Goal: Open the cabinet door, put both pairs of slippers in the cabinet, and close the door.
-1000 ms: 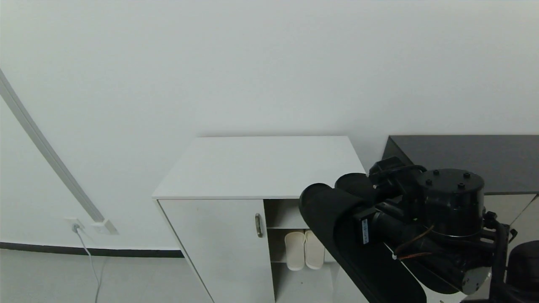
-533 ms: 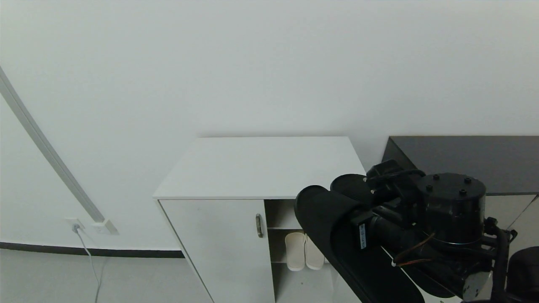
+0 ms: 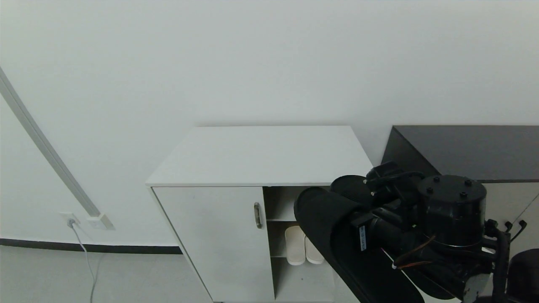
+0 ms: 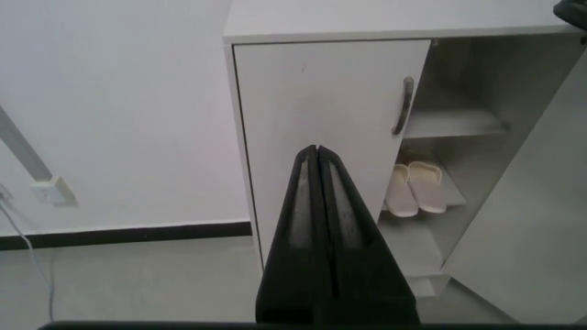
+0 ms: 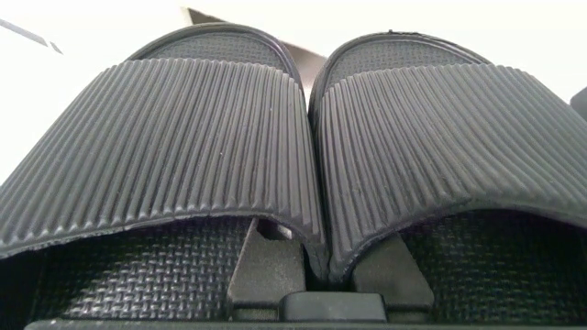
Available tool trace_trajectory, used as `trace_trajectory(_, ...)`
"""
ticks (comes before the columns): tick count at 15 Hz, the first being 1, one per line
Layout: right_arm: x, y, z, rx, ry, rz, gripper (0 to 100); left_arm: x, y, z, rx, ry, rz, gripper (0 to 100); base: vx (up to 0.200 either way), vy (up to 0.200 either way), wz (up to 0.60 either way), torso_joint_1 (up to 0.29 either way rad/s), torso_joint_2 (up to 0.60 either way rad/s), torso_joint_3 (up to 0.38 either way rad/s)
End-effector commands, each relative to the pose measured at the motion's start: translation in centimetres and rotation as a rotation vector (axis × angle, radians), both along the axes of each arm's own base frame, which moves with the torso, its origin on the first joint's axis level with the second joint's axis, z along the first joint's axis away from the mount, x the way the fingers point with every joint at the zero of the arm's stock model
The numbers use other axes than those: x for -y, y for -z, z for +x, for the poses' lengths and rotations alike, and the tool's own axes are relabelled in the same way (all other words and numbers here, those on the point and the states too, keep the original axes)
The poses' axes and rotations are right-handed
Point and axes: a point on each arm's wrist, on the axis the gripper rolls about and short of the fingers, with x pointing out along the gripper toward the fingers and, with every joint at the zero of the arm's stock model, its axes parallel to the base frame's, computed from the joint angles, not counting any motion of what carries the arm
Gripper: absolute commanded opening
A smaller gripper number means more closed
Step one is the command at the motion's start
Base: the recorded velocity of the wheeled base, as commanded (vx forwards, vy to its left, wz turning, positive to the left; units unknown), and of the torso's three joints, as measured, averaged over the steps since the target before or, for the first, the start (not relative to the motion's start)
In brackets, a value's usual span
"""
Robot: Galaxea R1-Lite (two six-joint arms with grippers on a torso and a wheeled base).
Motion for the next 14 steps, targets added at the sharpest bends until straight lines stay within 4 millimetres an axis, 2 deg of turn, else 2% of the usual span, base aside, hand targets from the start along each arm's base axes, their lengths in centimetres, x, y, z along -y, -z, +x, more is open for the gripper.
trace_trajectory(1,-0.05,0.11,0.01,-0.003,0.0,-0.003,0,0.0,0.0,0.0,0.0,0.0,-0.001,0,0.0,0.0,0.0,-0.212,0.54,0.305)
trace_trajectory(14,-0.19,0.14,-0.09,-0.002,-0.004,-0.003,0,0.0,0.0,0.0,0.0,0.001,-0.001,0,0.0,0.0,0.0,-0.204,0.53,0.321)
